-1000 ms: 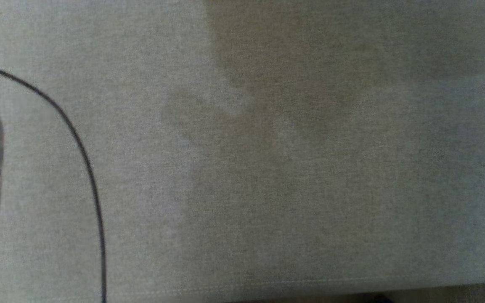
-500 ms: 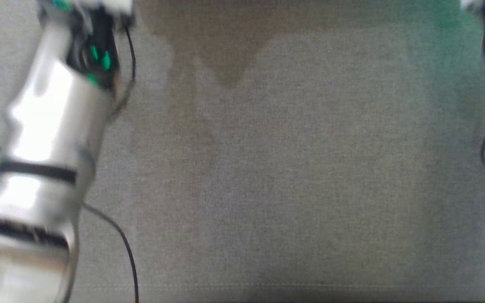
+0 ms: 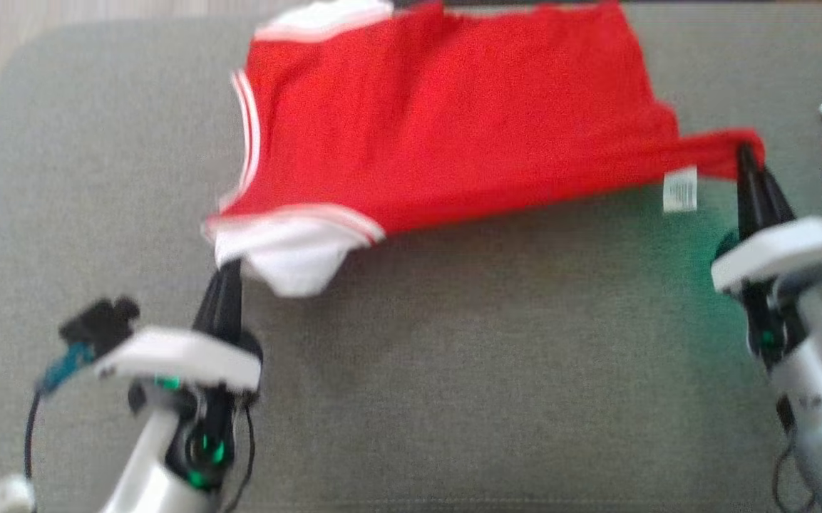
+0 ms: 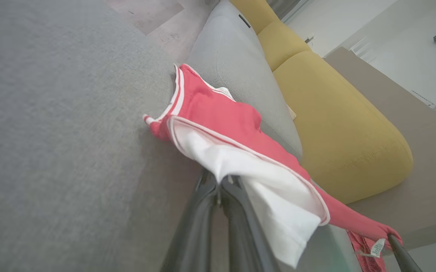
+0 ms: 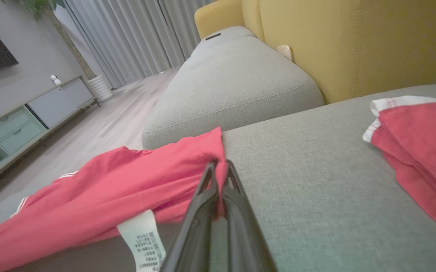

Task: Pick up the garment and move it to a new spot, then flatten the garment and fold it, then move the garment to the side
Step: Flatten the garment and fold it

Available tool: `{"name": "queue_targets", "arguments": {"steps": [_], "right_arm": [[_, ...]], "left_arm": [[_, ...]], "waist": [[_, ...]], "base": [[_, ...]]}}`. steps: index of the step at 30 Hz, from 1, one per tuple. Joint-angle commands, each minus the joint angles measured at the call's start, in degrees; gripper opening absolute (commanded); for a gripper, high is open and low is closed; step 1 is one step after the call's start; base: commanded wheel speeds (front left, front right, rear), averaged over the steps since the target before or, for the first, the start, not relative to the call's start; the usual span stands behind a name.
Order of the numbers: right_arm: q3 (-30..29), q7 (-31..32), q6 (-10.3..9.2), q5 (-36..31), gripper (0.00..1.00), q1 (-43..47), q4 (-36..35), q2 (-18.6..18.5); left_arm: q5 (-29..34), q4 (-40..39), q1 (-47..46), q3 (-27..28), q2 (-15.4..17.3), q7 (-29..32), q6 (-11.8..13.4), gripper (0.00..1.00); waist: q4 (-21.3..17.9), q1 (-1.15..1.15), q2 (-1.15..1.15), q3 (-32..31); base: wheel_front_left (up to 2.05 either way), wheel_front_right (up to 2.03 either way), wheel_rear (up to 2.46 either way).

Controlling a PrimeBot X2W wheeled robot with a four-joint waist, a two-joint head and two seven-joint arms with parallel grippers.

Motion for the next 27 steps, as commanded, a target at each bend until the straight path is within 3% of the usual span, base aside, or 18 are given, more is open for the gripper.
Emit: {"name": "queue_targets", "arguments": {"steps": [1, 6, 12, 18, 27], "right_arm": [[-1.1, -0.8, 0.37, 0.3, 0.0, 2.5, -3.5, -2.3], [-7.1, 1.1, 0.37, -1.1, 0.0, 14.9, -13.4, -2.7], [-14.3, 8.2, 0.37, -5.7, 0.0, 25.7, -27.9, 0.7], [-17.8, 13.9, 0.37, -11.0, 0.0, 24.3, -33.5, 4.9], [-19.1, 18.0, 0.37, -17.4, 0.0, 14.4, -33.9, 6.7]], "left_arm": [[0.8, -4.3, 1.0, 4.1, 2.3, -0.7, 1.5, 0.0], [1.6, -13.8, 11.5, 5.5, 1.4, -0.7, 5.8, 0.0], [0.9, -20.5, 14.9, 5.8, 0.7, 0.2, 9.5, 0.0], [0.8, -19.9, 9.5, 5.4, -1.0, 1.5, 11.0, 0.0], [-0.2, -10.1, -6.3, 4.8, -3.7, 4.0, 9.5, 0.0]], "waist": [[-0.4, 0.01, 0.0, -2.3], [0.5, 0.01, 0.0, -2.4], [1.0, 0.01, 0.0, -0.2], [1.6, 0.01, 0.0, 2.3], [2.4, 0.01, 0.0, 6.1]], "base": [[0.0, 0.0, 0.0], [0.0, 0.0, 0.0], [0.0, 0.0, 0.0], [0.0, 0.0, 0.0], [0.0, 0.0, 0.0]]}}
